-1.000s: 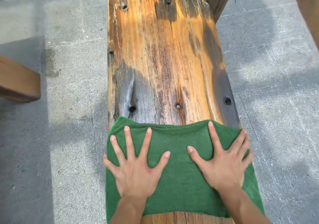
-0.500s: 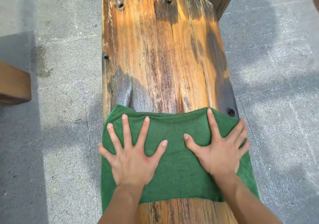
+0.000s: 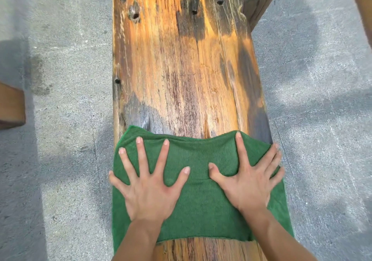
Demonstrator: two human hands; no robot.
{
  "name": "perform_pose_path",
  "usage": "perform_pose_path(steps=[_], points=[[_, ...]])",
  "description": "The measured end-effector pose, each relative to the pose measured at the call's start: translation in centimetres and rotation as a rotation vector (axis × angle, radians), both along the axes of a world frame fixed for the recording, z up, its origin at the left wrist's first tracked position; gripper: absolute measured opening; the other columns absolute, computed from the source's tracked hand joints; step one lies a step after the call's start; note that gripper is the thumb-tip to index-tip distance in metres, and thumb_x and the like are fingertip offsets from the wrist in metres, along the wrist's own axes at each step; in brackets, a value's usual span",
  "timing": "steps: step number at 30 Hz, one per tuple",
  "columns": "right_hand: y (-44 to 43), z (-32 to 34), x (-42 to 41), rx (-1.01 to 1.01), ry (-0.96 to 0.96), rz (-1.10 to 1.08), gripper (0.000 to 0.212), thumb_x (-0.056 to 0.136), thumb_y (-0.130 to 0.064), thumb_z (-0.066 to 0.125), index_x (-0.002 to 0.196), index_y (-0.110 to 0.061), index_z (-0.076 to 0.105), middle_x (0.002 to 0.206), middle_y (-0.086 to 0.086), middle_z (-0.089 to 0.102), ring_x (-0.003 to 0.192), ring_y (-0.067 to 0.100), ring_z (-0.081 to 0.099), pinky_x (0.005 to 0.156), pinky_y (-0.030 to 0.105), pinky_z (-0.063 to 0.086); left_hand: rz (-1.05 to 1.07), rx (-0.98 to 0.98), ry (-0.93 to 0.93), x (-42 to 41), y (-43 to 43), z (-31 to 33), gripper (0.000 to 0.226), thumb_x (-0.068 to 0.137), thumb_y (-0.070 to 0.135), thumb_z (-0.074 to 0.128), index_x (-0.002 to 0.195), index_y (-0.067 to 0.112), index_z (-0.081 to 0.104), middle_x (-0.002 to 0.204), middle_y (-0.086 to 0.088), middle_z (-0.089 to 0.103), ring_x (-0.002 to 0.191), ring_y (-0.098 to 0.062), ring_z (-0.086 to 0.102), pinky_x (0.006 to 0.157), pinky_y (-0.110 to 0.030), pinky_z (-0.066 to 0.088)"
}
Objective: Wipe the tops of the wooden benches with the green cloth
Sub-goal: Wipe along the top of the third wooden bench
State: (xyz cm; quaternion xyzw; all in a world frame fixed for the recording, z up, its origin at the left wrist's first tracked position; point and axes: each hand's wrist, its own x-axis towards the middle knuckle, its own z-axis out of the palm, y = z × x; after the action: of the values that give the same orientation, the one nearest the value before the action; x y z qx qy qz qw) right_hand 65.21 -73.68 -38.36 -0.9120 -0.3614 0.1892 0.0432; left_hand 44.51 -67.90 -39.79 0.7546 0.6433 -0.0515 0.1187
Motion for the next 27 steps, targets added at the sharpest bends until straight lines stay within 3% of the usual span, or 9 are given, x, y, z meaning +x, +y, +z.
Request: perform_pose_path(steps=[14, 22, 27], points=[[3.0, -1.0, 1.0, 0.041, -0.046, 0.092, 0.117, 0.060, -0.099, 0.046, 0.159, -0.063, -0.005, 0.171, 0.027, -0.018, 0.159, 0.047, -0.015, 0.123, 0.074, 0.000, 0.010, -0.003, -0.015, 1.4, 4.0, 0.0, 0.086, 0.087, 0.096, 0.016, 0.161, 0.058, -0.002, 0.176, -0.004, -0.013, 0.160, -0.044, -0.012, 0.114, -0.084, 0.008], [3.4, -1.1, 1.4, 0.023, -0.048, 0.094, 0.104, 0.069, -0.106, 0.021, 0.159, -0.062, -0.008, 0.171, 0.025, -0.020, 0.159, 0.044, -0.018, 0.124, 0.071, -0.002, 0.007, -0.003, -0.029, 2.1, 5.8, 0.0, 0.085, 0.087, 0.095, 0.017, 0.162, 0.057, 0.000, 0.176, -0.004, -0.012, 0.160, -0.045, -0.010, 0.114, -0.084, 0.006], [4.6, -1.0, 1.6, 0.018, -0.046, 0.076, 0.101, 0.071, -0.107, 0.021, 0.158, -0.064, -0.010, 0.171, 0.024, -0.020, 0.159, 0.043, -0.018, 0.125, 0.070, -0.003, 0.010, 0.002, -0.018, 2.5, 7.2, 0.1, 0.086, 0.087, 0.095, 0.017, 0.162, 0.057, 0.001, 0.176, -0.004, -0.011, 0.160, -0.045, -0.010, 0.114, -0.083, 0.007]])
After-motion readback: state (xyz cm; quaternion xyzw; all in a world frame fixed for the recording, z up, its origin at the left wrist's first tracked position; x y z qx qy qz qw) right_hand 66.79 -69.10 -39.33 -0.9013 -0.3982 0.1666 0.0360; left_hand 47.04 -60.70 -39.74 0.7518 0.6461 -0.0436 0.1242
